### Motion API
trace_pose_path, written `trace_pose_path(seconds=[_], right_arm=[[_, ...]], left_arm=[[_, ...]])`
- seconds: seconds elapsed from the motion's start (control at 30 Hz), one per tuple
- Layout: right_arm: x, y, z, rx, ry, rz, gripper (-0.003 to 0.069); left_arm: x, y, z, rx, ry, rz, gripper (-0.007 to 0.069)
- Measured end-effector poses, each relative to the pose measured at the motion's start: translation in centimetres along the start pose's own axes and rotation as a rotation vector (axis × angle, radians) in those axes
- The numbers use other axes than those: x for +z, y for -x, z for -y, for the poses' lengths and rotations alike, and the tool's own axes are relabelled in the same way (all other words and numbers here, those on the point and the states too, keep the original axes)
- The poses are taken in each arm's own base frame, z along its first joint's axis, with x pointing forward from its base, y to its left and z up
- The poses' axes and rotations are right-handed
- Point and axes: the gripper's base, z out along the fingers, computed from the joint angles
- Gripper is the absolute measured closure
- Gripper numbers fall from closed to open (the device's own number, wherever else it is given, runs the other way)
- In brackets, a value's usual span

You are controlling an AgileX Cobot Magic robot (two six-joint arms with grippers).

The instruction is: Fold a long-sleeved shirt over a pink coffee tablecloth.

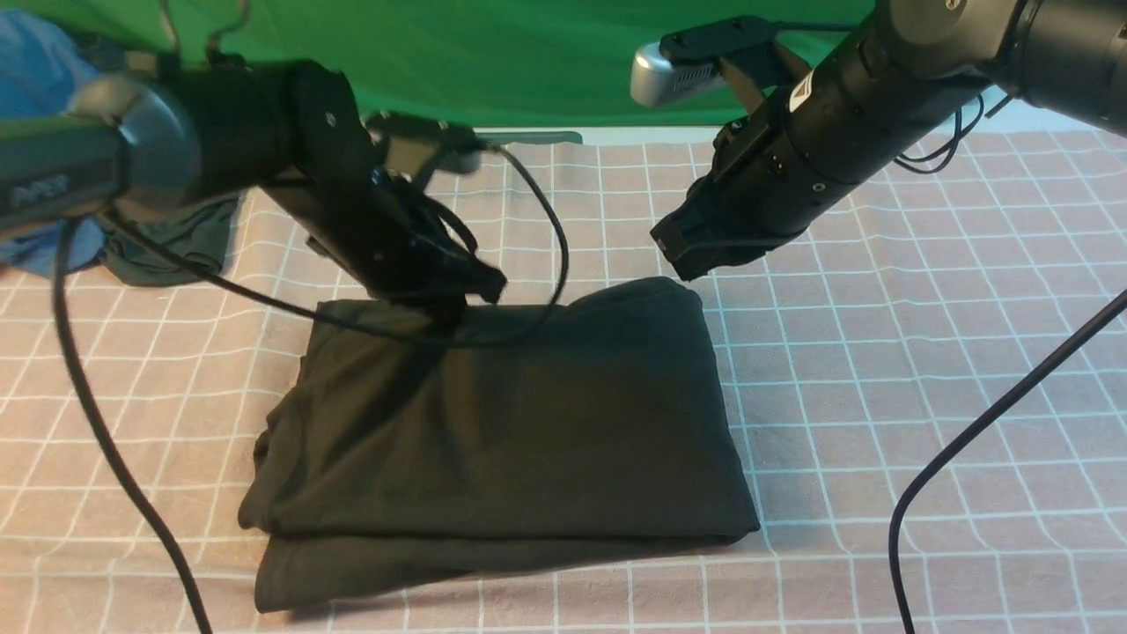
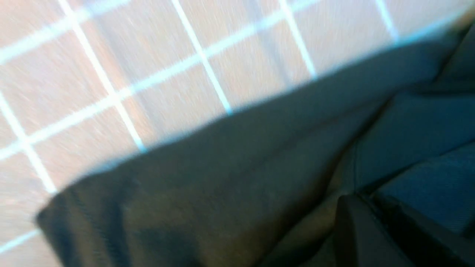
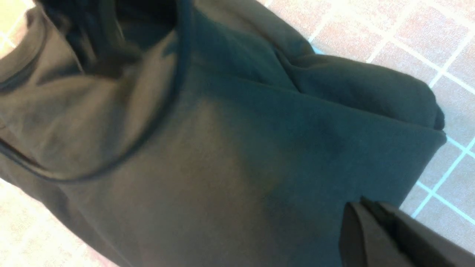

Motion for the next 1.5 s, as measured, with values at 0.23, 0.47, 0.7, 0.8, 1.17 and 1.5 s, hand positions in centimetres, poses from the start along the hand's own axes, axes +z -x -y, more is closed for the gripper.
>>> trace_pose_path(seconds=[0.23,0.47,0.7,0.8,1.17,1.5], right_arm=[[0.1,0.0,0.0,0.001,0.000,-0.002,0.0622],[0.3,-0.1,0.1,0.002,0.001,-0.011,0.0622],[0.3,-0.5,0.0,0.001,0.013,-0.058,0.0622],[0.3,-0.6,0.0,0.001,0.015,-0.063,0.0622],[-4.1,-0.4,0.4,-0.039,-0.057,0.005,0.0622],[-17.7,-3.0,-0.2,-0.054,-0.199,0.340,0.0622]], left_arm=[[0.0,-0.3,-2.0,-0.078,0.015,0.002,0.0596],[1.6,-0.5,-2.3,-0.092,0.025,-0.019,0.0589],[-0.7,0.4,-3.7,-0.193,0.192,0.013,0.0445],[-3.4,0.8,-2.9,-0.278,0.145,0.030,0.0412],[-10.5,-1.9,0.8,-0.351,-0.096,0.102,0.0611],[-18.5,-9.1,3.0,-0.347,-0.091,0.343,0.0611]])
